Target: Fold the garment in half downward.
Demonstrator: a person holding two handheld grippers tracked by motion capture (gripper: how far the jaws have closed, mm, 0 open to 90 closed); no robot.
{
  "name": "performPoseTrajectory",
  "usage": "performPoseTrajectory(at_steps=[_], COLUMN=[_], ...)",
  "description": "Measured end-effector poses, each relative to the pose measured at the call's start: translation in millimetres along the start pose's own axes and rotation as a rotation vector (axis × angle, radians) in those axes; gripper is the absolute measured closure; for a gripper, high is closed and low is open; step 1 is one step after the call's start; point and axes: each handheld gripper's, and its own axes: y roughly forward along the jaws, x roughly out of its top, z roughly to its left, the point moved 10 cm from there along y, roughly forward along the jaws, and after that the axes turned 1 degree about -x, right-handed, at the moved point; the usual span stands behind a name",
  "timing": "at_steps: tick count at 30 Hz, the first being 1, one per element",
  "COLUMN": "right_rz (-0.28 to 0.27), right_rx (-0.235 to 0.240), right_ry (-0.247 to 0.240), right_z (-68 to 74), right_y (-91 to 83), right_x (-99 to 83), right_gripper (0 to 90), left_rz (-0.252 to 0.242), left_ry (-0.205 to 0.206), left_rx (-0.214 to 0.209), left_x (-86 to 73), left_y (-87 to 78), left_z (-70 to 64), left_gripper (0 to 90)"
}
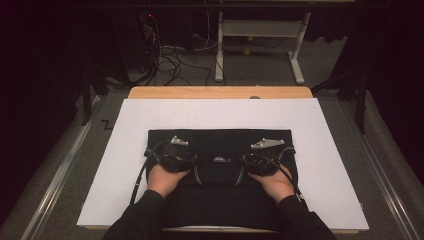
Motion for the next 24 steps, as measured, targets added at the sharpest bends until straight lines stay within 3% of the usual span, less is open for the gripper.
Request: performPoseTrajectory(at_steps=[2, 5, 9, 14, 24], right_rz=[-0.010, -0.036, -0.107, -0.144, -0.227], right_rx=[-0.003, -0.011, -0.007, 0.023, 0.088], right_ry=[-0.008, -0.026, -0.054, -0.067, -0.083], right_z=[0.6, 1.8, 7.2, 15.4, 30.0], right_y=[-1.2, -5.9, -21.5, -36.7, -56.2], right_x=[0.4, 2.8, 7.5, 1.0, -18.6], right_gripper=[74.6, 77.2, 77.7, 77.7, 77.6], left_rz=[-0.002, -0.024, -0.089, -0.172, -0.206], left_ry=[0.010, 0.021, 0.050, 0.065, 0.080], left_rx=[-0.008, -0.020, -0.037, -0.073, -0.140], left_x=[-0.1, 0.4, 0.5, -12.8, -31.7], left_y=[-0.9, -5.8, -20.0, -38.7, -55.3], left_z=[-0.9, -1.6, -8.2, -19.4, -36.8], left_gripper=[67.0, 74.9, 75.8, 75.8, 75.5])
